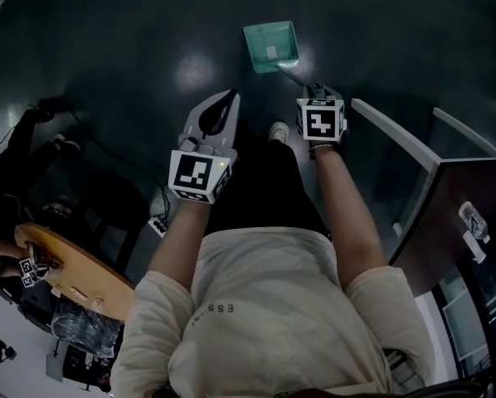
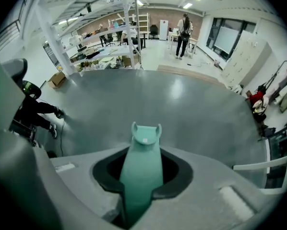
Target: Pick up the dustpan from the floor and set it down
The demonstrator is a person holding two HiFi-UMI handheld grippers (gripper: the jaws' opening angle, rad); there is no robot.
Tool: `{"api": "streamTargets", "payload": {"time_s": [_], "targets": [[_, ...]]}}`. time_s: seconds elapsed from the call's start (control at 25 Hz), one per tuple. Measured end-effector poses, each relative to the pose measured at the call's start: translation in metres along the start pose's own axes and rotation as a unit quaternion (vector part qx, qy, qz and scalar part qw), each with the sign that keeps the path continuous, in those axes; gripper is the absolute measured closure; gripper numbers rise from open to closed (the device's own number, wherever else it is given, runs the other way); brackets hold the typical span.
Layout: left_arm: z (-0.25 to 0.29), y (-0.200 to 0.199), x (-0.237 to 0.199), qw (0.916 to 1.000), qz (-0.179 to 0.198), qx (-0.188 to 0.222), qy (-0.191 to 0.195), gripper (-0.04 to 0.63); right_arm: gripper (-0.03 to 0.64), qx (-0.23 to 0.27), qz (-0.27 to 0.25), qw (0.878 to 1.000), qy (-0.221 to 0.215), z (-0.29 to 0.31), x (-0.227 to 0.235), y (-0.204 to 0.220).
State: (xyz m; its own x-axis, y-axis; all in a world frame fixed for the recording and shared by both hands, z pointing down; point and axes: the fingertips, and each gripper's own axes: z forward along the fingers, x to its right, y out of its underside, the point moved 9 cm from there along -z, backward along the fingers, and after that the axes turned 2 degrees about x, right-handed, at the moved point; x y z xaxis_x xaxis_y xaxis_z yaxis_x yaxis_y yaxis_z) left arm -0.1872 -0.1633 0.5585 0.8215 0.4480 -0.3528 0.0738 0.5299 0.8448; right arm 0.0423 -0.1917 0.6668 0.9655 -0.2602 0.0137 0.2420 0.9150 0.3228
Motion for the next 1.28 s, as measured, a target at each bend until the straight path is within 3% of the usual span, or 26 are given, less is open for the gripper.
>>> {"api": "streamTargets", "payload": {"time_s": [0.2,0.44,0.68,0.8,1.0,1.28], "targets": [[-0.011,-0.012,0.0,0.9999,0.003,0.004,-0.01,0.583,0.543,0.007,0.019,1.0,-0.004,-0.032,0.021,-0.004],[-0.036,-0.054,0.034,0.9991,-0.007,0.037,-0.021,0.583,0.543,0.053,0.014,0.998,-0.006,-0.118,0.048,0.005],[-0.067,-0.101,0.084,0.9952,0.036,0.09,-0.015,0.583,0.541,0.108,-0.047,0.993,0.002,-0.204,0.064,0.011],[-0.085,-0.113,0.116,0.9914,0.054,0.119,-0.007,0.583,0.541,0.134,-0.044,0.99,-0.002,-0.236,0.078,0.026],[-0.102,-0.114,0.153,0.9867,0.068,0.147,-0.012,0.583,0.541,0.174,-0.058,0.983,-0.011,-0.275,0.096,0.045],[-0.112,-0.098,0.18,0.986,0.069,0.149,-0.032,0.583,0.541,0.182,-0.068,0.98,-0.037,-0.288,0.11,0.07]]}}
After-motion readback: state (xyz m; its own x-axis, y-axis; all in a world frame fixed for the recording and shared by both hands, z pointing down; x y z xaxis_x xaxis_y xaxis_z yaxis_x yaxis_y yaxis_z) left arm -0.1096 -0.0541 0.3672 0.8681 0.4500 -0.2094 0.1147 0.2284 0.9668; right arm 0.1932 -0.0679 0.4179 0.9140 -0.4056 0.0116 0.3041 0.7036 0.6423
